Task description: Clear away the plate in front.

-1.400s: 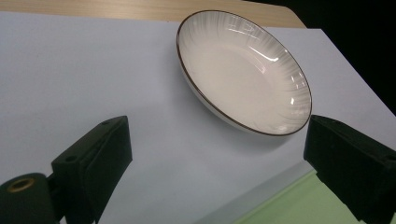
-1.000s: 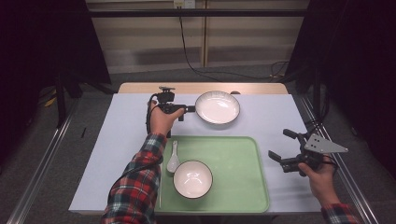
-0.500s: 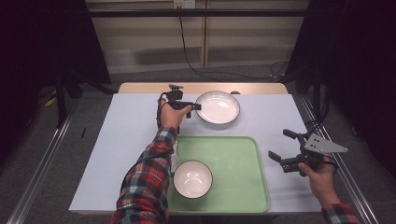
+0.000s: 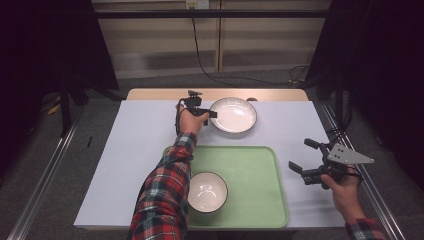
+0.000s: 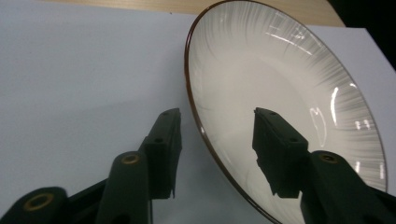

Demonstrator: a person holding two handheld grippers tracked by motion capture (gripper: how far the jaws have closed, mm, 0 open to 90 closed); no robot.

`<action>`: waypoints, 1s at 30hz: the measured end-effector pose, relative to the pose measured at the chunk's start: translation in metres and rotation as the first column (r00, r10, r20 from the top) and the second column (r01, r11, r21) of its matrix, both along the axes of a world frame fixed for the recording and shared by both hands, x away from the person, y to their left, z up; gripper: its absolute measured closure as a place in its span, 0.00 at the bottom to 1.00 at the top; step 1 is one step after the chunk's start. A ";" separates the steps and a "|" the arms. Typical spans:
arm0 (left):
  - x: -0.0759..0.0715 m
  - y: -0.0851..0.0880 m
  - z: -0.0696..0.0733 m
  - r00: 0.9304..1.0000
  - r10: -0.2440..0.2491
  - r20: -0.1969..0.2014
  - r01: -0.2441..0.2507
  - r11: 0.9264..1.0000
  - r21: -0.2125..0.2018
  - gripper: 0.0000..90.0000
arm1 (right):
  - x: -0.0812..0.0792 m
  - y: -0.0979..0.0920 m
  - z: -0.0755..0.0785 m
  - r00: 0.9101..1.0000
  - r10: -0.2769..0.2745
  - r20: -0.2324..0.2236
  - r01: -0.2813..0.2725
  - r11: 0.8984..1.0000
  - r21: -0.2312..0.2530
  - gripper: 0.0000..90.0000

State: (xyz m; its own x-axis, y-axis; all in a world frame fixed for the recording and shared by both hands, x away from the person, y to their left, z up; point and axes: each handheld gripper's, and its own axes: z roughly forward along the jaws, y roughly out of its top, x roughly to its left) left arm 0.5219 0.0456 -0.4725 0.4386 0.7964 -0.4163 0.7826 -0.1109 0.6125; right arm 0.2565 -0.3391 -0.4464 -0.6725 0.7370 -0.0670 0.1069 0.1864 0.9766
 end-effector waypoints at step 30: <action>0.004 -0.002 -0.004 0.991 0.052 -0.124 -0.054 0.998 -0.017 0.85 | 0.000 -0.004 0.000 1.000 -0.005 0.000 0.005 1.000 0.013 0.02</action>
State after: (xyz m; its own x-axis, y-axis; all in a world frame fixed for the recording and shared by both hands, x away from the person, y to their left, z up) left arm 0.5259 0.0438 -0.4768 0.3405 0.8078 -0.4812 0.8567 -0.0557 0.5127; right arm 0.2564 -0.3430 -0.4463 -0.6688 0.7412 -0.0576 0.1080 0.1736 0.9789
